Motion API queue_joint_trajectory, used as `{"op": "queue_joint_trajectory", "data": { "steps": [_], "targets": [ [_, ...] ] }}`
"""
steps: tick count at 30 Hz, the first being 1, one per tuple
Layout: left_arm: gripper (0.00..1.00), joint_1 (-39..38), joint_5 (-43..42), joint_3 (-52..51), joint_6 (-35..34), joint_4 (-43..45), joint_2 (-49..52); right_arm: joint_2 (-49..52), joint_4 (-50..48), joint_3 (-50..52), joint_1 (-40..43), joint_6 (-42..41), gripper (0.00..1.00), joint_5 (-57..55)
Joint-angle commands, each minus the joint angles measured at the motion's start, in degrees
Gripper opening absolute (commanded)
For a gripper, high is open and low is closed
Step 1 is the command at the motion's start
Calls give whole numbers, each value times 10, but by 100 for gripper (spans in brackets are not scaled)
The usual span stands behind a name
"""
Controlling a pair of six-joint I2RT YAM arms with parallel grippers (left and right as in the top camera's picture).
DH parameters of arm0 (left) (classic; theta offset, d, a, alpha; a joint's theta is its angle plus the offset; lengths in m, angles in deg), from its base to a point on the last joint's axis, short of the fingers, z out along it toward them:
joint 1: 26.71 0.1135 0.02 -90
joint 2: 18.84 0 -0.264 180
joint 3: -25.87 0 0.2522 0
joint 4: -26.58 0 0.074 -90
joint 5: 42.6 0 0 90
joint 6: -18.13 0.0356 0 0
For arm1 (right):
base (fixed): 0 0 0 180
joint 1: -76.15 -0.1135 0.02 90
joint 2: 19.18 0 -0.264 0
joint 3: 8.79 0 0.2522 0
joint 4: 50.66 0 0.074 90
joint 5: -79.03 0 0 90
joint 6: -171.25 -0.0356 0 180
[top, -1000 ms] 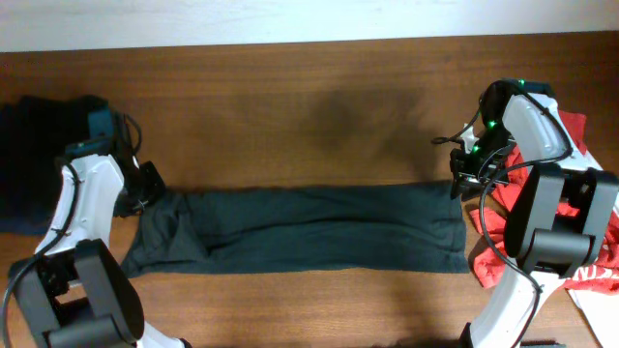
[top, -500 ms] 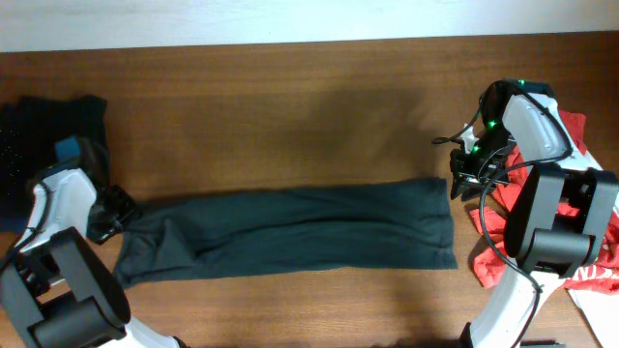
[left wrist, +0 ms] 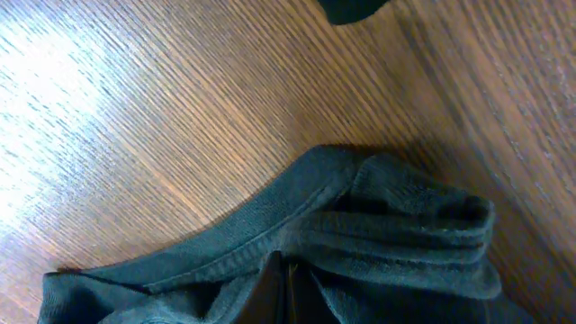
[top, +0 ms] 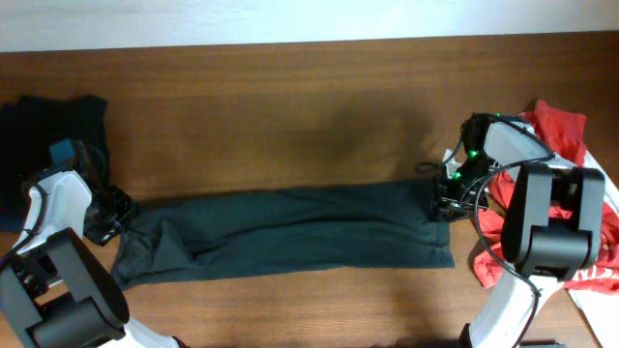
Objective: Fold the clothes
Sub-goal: 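Grasp the left end of the folded strip with the left gripper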
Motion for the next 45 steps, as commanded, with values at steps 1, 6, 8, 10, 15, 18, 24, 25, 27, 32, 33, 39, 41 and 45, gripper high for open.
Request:
{"op": "queue_joint_trajectory", "data": {
  "steps": [1,6,8,10,15,18,24,25,27,32,33,39,41,45],
  "targets": [
    [0,-1,-5,-10,-9,0,4,11,-72,41,-7,-10,4,-4],
    [0,-42,-49,-10,29,114,9,11,-186,10,-6,-66,4,-68],
    [0,-57,-49,-10,29,162,12,11,-217,-24,-6,-66,4,-67],
    [0,-59,-50,-10,-8,189,12,11,-235,-50,-2,-105,4,-78],
    [0,-58,-137,-3,-7,196,11,11,-237,-77,17,-141,4,-82],
    [32,-45,-143,49,17,159,10,11,-220,-77,21,-139,4,-83],
    [56,-46,-203,59,45,183,14,11,-201,-77,21,-139,4,-82],
    [56,-46,-203,59,47,184,21,11,-197,-77,21,-139,4,-83],
    [56,-47,-202,59,50,186,48,11,-195,-77,21,-139,4,-82],
    [28,-47,-203,59,50,205,111,11,-191,-77,21,-139,4,-85],
    [14,-47,-203,59,49,206,112,11,-191,-77,21,-139,4,-86],
    [0,18,-179,68,3,142,112,11,-185,-77,21,-140,4,-105],
    [0,48,-179,82,3,135,112,11,-178,-77,27,-185,4,-129],
    [0,61,-239,122,4,163,112,11,-176,-77,40,-186,4,-129]
  ]
}}
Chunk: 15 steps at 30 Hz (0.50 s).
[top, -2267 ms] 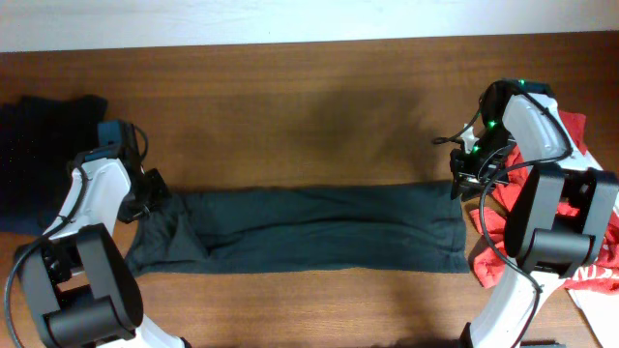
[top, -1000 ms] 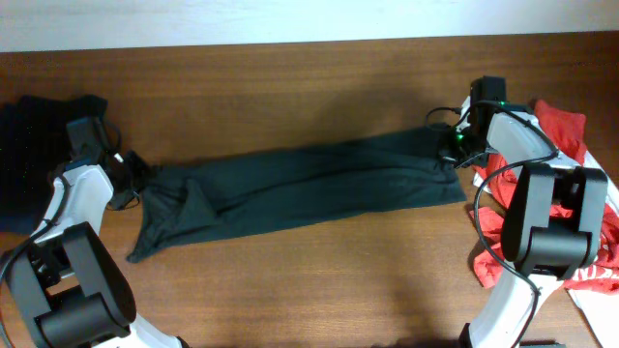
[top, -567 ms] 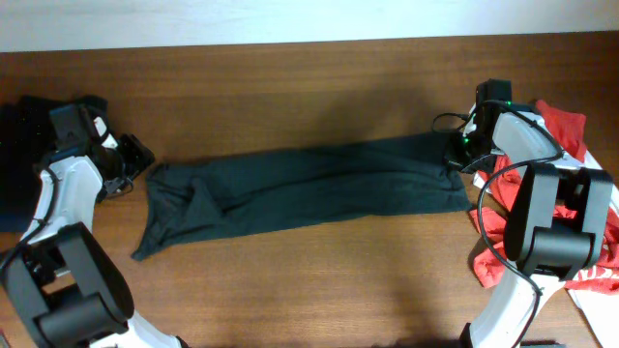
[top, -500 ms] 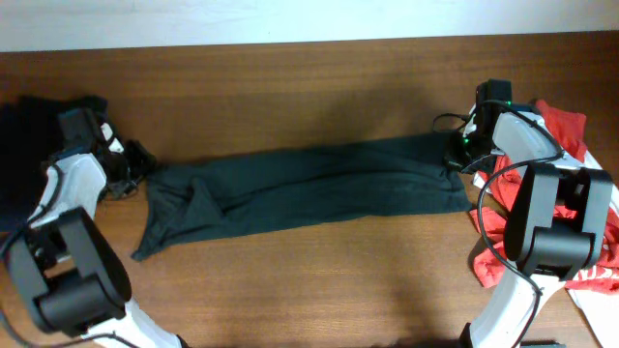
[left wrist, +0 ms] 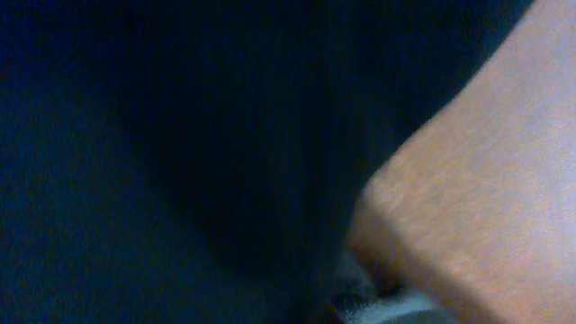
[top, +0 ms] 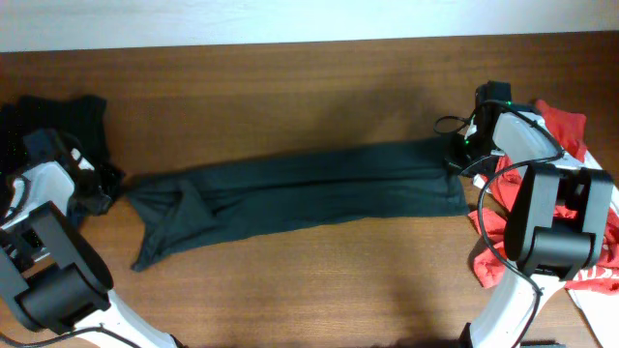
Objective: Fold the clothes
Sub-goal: 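Grasp the left end of the folded strip with the left gripper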
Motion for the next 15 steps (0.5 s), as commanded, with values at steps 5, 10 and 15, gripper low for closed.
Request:
{"op": "queue_joint_trajectory", "data": {
  "steps": [5,10,15],
  "targets": [
    [28,-26,-57,34,2,37,4,4,-35,-12,19,-14,11,-9],
    [60,-32,-52,41,56,-76,-2,4,-35,-30,19,-13,17,-7],
    [61,-75,-52,95,98,-103,-67,4,87,-106,21,-4,32,-7]
  ]
}}
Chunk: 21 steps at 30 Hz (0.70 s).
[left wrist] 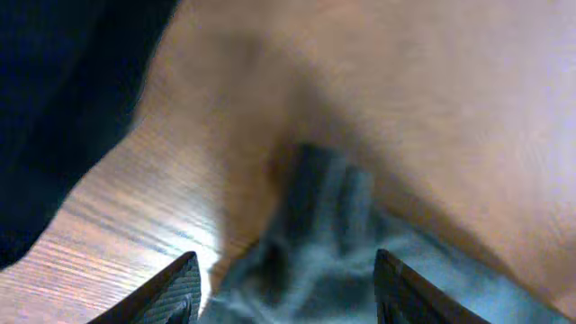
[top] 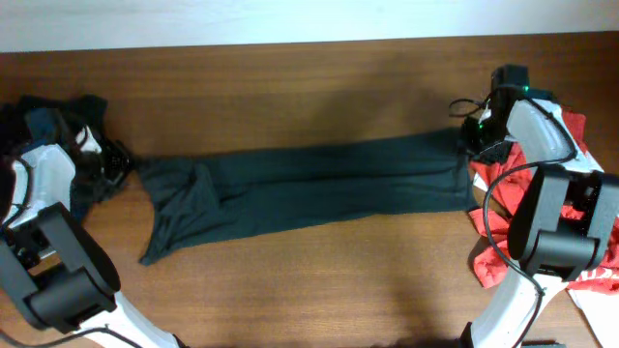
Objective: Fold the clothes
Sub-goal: 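Grasp the left end of the folded strip with the left gripper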
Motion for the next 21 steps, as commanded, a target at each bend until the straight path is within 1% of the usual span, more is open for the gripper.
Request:
{"op": "queue_joint_trajectory", "data": {
  "steps": [1,2,3,4,6,8,9,11,12,13,14,15,16,17,18,19,21],
  "targets": [
    [61,-60,-2,26,39,-29,-57,2,55,-21,4,18,32,-7],
    [61,-81,9,23,38,-46,-54,2,71,-16,5,38,32,-7],
    [61,-117,37,11,39,-61,-54,3,92,-10,7,57,32,-12],
    [63,-149,61,-5,39,-66,-54,3,100,-9,7,57,33,-16],
    [65,-193,77,-27,39,-65,-54,3,100,-9,7,57,33,-16],
    [66,-237,132,-49,38,-66,-54,3,100,-9,7,57,33,-16],
    [66,-260,161,-61,26,-77,-54,3,100,-9,7,57,33,-16],
    [66,-278,167,-74,23,-85,-54,3,100,-9,7,58,33,-16],
    [64,-283,175,-79,22,-85,-54,3,100,-9,7,60,33,-16],
    [58,-286,190,-86,14,-87,-54,3,100,-9,7,71,33,-16],
    [55,-289,190,-94,14,-87,-54,3,100,-9,7,73,33,-16],
    [54,-289,192,-99,14,-87,-54,3,100,-9,7,73,33,-16],
    [47,-289,209,-100,14,-84,-54,3,100,-9,7,73,33,-16],
    [14,-289,215,-100,14,-82,-54,3,100,-9,7,73,33,-16],
    [0,-289,206,-98,14,-89,-54,3,100,-9,7,73,33,-16],
    [0,-289,166,-82,25,-122,-57,3,100,-9,7,73,33,-16],
    [0,-289,-6,-51,79,-193,-60,3,99,-9,7,73,33,-16]
  ]
}}
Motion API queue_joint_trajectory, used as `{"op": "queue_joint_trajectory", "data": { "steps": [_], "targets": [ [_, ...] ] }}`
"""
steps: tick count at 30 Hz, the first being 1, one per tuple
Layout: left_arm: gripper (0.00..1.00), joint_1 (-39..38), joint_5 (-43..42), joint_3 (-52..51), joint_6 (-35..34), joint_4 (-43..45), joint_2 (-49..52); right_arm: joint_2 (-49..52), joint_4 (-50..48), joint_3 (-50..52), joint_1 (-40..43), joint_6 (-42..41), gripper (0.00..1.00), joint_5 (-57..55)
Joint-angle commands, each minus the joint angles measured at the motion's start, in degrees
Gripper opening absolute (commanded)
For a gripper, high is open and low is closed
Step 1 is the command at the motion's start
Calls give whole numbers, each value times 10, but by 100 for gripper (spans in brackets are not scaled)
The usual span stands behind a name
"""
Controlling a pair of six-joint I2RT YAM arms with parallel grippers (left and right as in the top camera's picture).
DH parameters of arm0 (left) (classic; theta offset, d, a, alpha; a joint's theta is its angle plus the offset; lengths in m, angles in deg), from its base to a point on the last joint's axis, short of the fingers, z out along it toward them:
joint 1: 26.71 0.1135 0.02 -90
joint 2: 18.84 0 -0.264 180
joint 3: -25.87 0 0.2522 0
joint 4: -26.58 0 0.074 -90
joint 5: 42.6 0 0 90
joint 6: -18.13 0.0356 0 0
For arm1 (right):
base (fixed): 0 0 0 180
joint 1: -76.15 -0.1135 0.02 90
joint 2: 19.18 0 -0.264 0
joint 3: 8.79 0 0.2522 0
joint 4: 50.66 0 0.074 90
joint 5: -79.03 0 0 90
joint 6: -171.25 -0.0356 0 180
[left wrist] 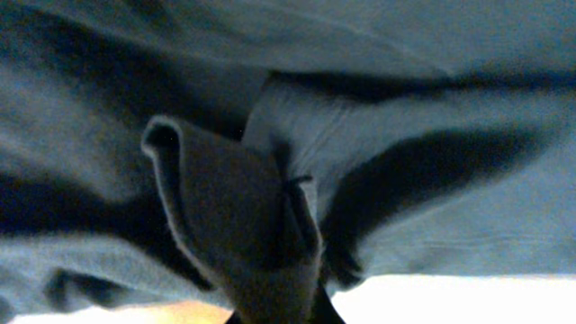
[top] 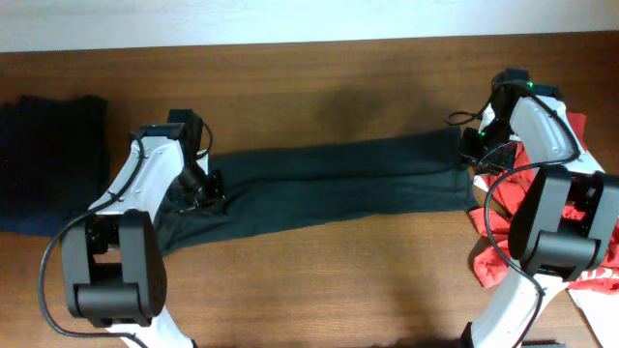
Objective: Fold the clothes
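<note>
A long dark grey-green garment (top: 338,184) lies stretched across the wooden table (top: 309,87), from left to right. My left gripper (top: 200,186) is over its left part, shut on a bunched fold of the cloth (left wrist: 261,243) that rises from the layers beneath. That end now lies doubled toward the middle. My right gripper (top: 474,147) sits at the garment's right end and appears shut on the corner; its jaws are hidden under the wrist.
A dark navy pile of clothes (top: 48,155) sits at the far left edge. Red clothes (top: 571,184) and a white piece (top: 600,300) are heaped at the right edge, under the right arm.
My left gripper was open at the garment's far left tip beside the navy pile. Now it is shut on the cloth and stands further right, over the garment. The right gripper has hardly moved.
At first both grippers held the garment's ends, low on the table. Then it lay stretched further back and up. Then the left gripper stood open at the left tip. Now it grips the cloth again, with the left end brought inward.
</note>
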Motion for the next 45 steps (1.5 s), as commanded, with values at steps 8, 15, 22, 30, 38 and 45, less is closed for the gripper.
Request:
{"op": "queue_joint_trajectory", "data": {
  "steps": [8,15,22,30,38,45],
  "targets": [
    [0,-3,151,32,-42,-95,-12,2,5,4,4,21,33,-30],
    [65,-3,135,26,-100,-92,-11,2,4,4,4,25,38,-32],
    [26,-3,133,26,-98,5,-11,2,2,4,4,25,39,-32],
    [34,-11,130,26,-98,202,-9,2,-7,4,4,25,39,-32],
    [6,15,113,58,-70,117,-92,2,-6,4,4,25,39,-31],
    [2,-40,3,10,-91,117,67,2,-1,4,4,25,39,-32]
  ]
}}
